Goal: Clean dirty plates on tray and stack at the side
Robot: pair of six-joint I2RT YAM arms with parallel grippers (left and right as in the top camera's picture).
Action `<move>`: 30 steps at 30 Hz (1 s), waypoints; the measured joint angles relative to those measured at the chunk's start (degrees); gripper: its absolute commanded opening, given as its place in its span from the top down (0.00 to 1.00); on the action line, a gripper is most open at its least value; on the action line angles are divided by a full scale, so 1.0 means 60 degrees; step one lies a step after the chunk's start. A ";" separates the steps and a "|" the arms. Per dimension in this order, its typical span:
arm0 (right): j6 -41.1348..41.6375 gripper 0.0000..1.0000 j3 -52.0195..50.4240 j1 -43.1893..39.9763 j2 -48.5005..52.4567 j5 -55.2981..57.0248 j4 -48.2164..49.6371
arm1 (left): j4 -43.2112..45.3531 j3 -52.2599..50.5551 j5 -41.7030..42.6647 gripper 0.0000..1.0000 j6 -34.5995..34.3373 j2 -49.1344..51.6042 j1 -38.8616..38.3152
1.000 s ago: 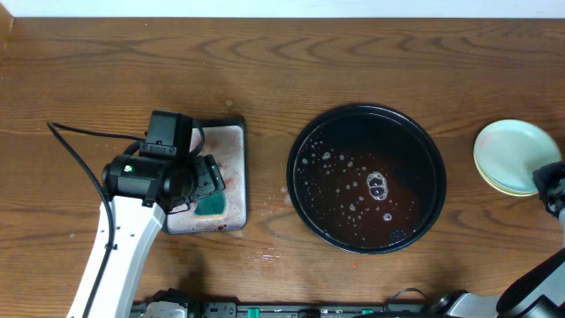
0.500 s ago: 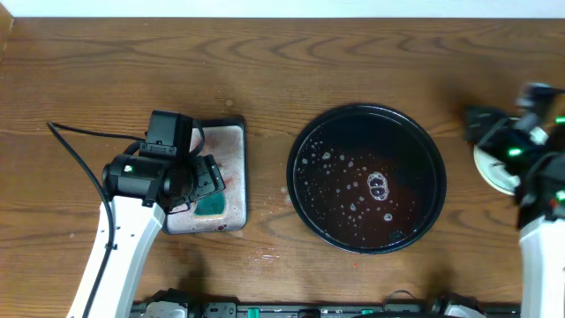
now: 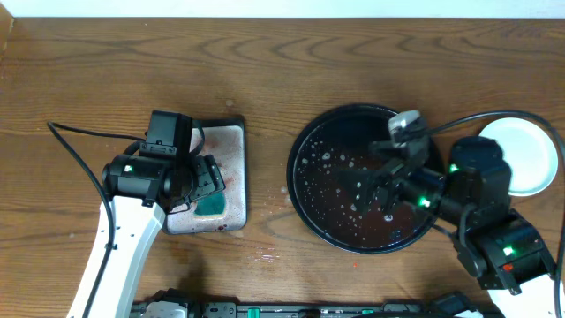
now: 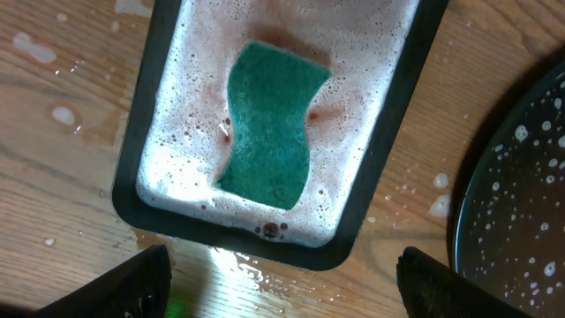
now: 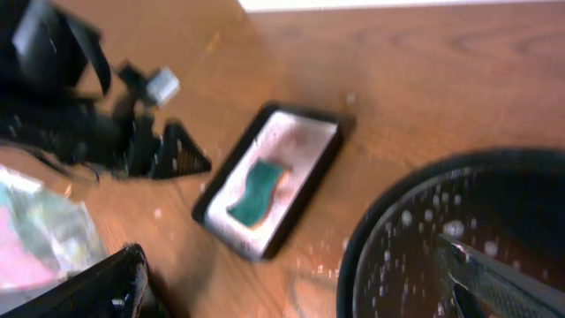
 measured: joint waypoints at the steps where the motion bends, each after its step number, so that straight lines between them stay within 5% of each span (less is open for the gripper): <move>1: -0.0073 0.01 0.0000 0.0084 0.0004 0.0131 -0.0149 | -0.0004 0.0000 0.0000 0.18 0.0000 0.0000 0.0000; 13: -0.1767 0.01 -0.0896 0.0069 -0.1690 0.3093 0.0871 | -0.0004 0.0000 0.0004 0.18 0.0000 0.0000 0.0000; 30: -0.2087 0.01 -0.7351 -0.1486 -0.7431 0.4907 0.3712 | -0.0004 -0.0018 0.0000 0.18 0.0000 0.0000 0.0000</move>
